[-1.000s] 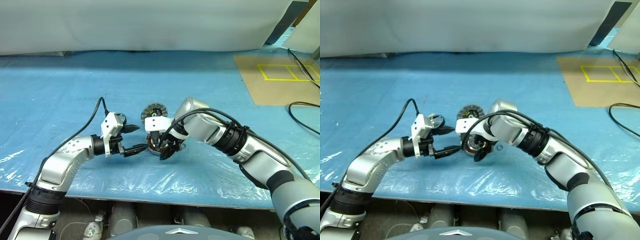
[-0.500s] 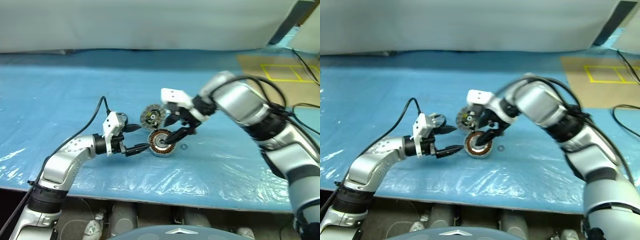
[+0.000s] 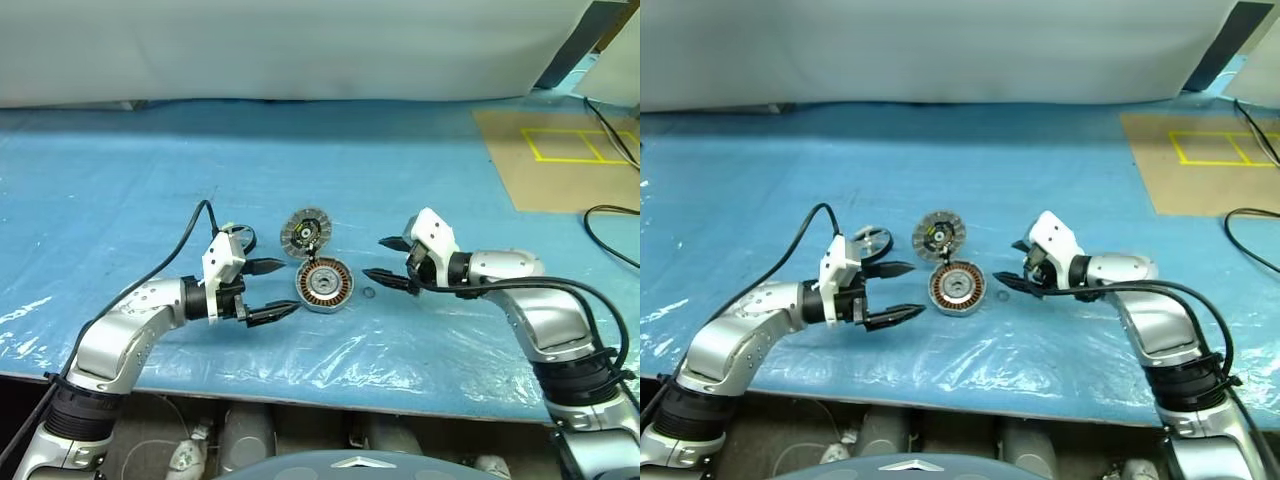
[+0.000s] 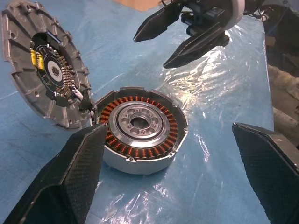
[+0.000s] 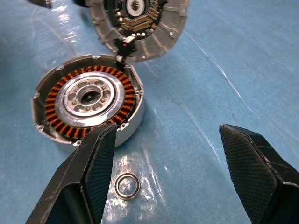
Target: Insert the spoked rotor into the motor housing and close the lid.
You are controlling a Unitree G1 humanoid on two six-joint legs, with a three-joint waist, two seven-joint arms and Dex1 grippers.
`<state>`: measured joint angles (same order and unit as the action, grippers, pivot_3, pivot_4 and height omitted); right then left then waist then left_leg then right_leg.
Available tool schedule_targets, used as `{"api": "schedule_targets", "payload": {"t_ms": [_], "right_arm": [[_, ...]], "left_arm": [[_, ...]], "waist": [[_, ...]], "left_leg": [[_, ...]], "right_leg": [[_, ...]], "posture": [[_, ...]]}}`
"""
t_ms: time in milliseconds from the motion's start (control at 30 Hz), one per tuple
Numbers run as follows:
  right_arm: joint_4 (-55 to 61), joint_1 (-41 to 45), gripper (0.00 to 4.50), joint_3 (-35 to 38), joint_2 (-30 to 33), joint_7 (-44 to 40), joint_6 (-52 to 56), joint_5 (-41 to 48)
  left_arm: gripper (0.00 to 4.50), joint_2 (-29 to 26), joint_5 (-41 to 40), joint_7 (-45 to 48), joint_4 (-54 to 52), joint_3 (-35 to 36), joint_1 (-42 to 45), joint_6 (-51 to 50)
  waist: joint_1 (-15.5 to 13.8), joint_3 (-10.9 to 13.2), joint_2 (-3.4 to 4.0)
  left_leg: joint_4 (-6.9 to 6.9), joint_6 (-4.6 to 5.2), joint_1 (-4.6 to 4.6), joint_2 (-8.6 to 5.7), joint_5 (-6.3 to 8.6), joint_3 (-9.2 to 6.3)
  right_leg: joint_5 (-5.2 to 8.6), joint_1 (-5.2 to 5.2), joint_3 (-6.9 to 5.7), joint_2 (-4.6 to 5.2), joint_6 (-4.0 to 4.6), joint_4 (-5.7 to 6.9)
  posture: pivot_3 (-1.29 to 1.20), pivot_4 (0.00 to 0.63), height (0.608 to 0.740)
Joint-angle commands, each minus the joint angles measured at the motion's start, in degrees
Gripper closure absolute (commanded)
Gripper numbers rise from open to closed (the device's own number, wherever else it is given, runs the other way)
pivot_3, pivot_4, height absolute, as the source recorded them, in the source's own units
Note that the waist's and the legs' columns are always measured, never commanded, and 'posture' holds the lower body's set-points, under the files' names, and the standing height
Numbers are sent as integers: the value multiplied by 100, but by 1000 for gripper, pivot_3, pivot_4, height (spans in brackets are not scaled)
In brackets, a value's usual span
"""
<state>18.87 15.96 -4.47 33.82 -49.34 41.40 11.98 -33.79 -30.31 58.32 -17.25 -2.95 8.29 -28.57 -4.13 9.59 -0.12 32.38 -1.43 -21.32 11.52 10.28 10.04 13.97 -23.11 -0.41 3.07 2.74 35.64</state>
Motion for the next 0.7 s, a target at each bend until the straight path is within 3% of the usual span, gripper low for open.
{"api": "schedule_targets", "payload": {"t_ms": [33, 500, 700], "right_arm": [[175, -332, 835, 76, -82, 266, -223, 54], [-88, -1110, 835, -721, 215, 273, -957, -394], [-307, -1011, 835, -927, 151, 498, -926, -591]], "left_arm": [[0, -61, -2, 142, -6, -27, 112, 146], [0, -104, 95, 157, 45, -133, 165, 152], [0, -106, 191, 88, 27, -155, 101, 197]], "waist": [[3, 0, 0], [15, 0, 0], [18, -1, -1]], "left_leg": [[-1, -1, -2, -1, 0, 0], [-15, 0, -5, -3, 0, -1], [-16, 3, 13, -2, 2, -2]], "right_leg": [[0, 0, 0, 0, -1, -4], [2, 0, -1, 1, -3, -22], [3, 17, -1, 0, -5, -22]], "posture": [[0, 150, 740], [0, 150, 740], [0, 150, 740]]}}
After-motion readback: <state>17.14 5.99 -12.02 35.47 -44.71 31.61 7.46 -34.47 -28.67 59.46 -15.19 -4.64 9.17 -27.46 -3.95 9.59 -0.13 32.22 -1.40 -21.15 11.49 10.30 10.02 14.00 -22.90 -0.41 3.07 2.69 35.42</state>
